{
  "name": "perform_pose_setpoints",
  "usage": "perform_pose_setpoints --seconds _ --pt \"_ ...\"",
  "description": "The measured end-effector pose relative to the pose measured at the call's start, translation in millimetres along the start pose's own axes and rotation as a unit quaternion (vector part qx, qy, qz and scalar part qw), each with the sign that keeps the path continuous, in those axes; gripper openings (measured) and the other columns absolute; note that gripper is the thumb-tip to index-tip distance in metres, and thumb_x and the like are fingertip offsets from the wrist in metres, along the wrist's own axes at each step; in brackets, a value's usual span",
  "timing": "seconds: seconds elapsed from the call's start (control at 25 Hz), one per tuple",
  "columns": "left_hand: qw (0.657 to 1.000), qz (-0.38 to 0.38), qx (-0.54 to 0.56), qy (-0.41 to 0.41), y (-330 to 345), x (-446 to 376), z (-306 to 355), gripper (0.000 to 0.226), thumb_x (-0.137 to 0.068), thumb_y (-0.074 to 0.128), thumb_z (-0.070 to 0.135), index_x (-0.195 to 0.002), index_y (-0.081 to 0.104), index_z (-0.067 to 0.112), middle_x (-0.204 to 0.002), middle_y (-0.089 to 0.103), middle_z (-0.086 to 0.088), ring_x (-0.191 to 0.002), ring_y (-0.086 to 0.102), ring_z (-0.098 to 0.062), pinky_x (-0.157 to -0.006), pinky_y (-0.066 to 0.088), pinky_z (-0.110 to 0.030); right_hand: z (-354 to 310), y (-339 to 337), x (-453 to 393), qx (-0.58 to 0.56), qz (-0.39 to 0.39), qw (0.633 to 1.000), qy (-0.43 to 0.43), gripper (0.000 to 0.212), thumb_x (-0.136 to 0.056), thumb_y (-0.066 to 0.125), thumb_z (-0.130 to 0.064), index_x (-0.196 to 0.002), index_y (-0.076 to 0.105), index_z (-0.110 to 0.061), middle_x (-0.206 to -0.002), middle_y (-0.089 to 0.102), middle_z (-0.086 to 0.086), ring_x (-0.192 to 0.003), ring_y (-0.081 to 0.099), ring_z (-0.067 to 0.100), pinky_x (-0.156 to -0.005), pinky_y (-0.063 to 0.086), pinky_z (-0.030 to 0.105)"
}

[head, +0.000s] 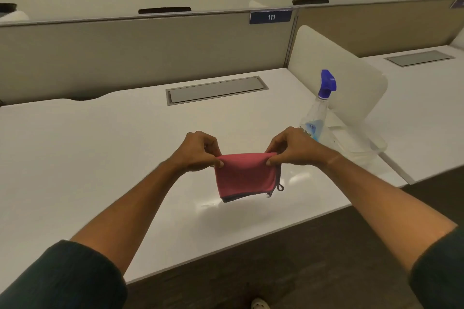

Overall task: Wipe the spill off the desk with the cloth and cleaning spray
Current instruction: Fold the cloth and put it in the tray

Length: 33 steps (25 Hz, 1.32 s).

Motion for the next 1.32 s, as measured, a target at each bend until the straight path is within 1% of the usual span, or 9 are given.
perform_pose_setpoints --seconds 0.12,0.28,0.4,0.56,0.68,0.76,0.96,1.12,1.32 --pt "1.000 -0.025 -0.010 -0.003 10.5 -7.4 14.0 0.012 -0.064 0.083 0.010 -0.070 0.072 0.007 -0.070 0.072 -0.005 -0.071 0.070 -0.017 -0.067 0.060 -0.032 11.7 -6.2 13.9 -0.005 0.010 1.000 0.016 0.030 -0.071 0.085 -0.036 -0.094 0.078 -0.018 -0.081 0.075 -0.005 -0.075 0.072 0.011 -0.073 0.061 0.027" --pt "0.999 -0.035 -0.015 0.004 25.5 -14.5 37.8 0.010 -0.066 0.080 0.007 -0.070 0.072 0.006 -0.070 0.072 -0.005 -0.072 0.070 -0.017 -0.067 0.056 -0.028 24.6 -21.6 34.8 -0.027 0.013 0.999 0.023 0.026 -0.075 0.084 -0.024 -0.097 0.078 -0.012 -0.081 0.074 -0.004 -0.072 0.070 0.005 -0.063 0.055 0.012" --pt "0.999 -0.034 -0.018 0.019 42.1 -19.0 62.8 0.009 -0.066 0.080 0.006 -0.069 0.072 0.008 -0.068 0.071 -0.004 -0.068 0.070 -0.015 -0.063 0.056 -0.027 42.8 -38.6 52.9 -0.040 0.031 0.998 0.033 0.022 -0.074 0.083 -0.019 -0.095 0.078 -0.013 -0.081 0.074 -0.004 -0.075 0.069 0.006 -0.059 0.050 0.008" --pt "0.999 -0.016 -0.023 0.037 73.3 -27.1 101.0 0.009 -0.065 0.080 0.008 -0.070 0.072 0.009 -0.068 0.071 -0.005 -0.068 0.070 -0.018 -0.064 0.061 -0.033 77.7 -65.4 81.1 -0.047 0.056 0.997 0.032 0.022 -0.074 0.084 -0.021 -0.094 0.078 -0.014 -0.087 0.074 0.000 -0.082 0.070 0.013 -0.064 0.055 0.011" --pt "0.998 0.001 -0.033 0.047 104.7 -34.3 135.9 0.010 -0.067 0.080 0.010 -0.073 0.073 0.008 -0.071 0.071 -0.006 -0.071 0.070 -0.021 -0.065 0.061 -0.035 108.1 -92.3 102.7 -0.043 0.056 0.997 0.022 0.021 -0.075 0.084 -0.023 -0.094 0.078 -0.015 -0.084 0.074 -0.003 -0.079 0.070 0.013 -0.066 0.057 0.015" --pt "0.998 0.006 -0.039 0.047 128.5 -42.7 160.7 0.011 -0.070 0.080 0.012 -0.077 0.073 0.007 -0.074 0.071 -0.006 -0.073 0.069 -0.020 -0.068 0.061 -0.033 131.8 -112.0 116.8 -0.030 0.060 0.998 0.020 0.021 -0.075 0.083 -0.022 -0.093 0.078 -0.015 -0.081 0.074 -0.004 -0.077 0.070 0.011 -0.063 0.055 0.014" --pt "0.997 0.029 -0.049 0.043 172.1 -67.2 203.6 0.014 -0.073 0.079 0.014 -0.082 0.072 0.008 -0.081 0.071 -0.004 -0.079 0.069 -0.020 -0.070 0.060 -0.028 179.9 -153.0 136.9 -0.028 0.083 0.996 0.018 0.019 -0.071 0.084 -0.016 -0.089 0.080 -0.016 -0.077 0.075 -0.004 -0.073 0.071 0.006 -0.068 0.058 0.017" --pt "0.996 0.055 -0.050 0.049 190.7 -86.0 227.4 0.011 -0.074 0.077 0.010 -0.084 0.073 0.009 -0.083 0.072 -0.006 -0.079 0.068 -0.019 -0.071 0.059 -0.028 206.2 -174.1 136.9 -0.024 0.107 0.994 0.014 0.019 -0.071 0.084 -0.016 -0.090 0.080 -0.018 -0.077 0.074 -0.006 -0.071 0.069 0.000 -0.063 0.054 0.012" --pt "0.991 0.092 -0.049 0.078 201.3 -115.5 244.2 0.011 -0.075 0.074 0.007 -0.086 0.074 0.006 -0.083 0.072 -0.008 -0.078 0.067 -0.020 -0.074 0.059 -0.030 227.4 -195.8 121.7 0.010 0.161 0.987 0.004 0.019 -0.073 0.083 -0.017 -0.091 0.079 -0.016 -0.079 0.074 -0.004 -0.072 0.068 0.003 -0.063 0.050 0.007"
Point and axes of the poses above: each hand's wrist, its own x-axis away from the middle knuckle, its own y-axis out of the palm, z = x × y, the point moved 2 cm from there along -x, towards the middle knuckle
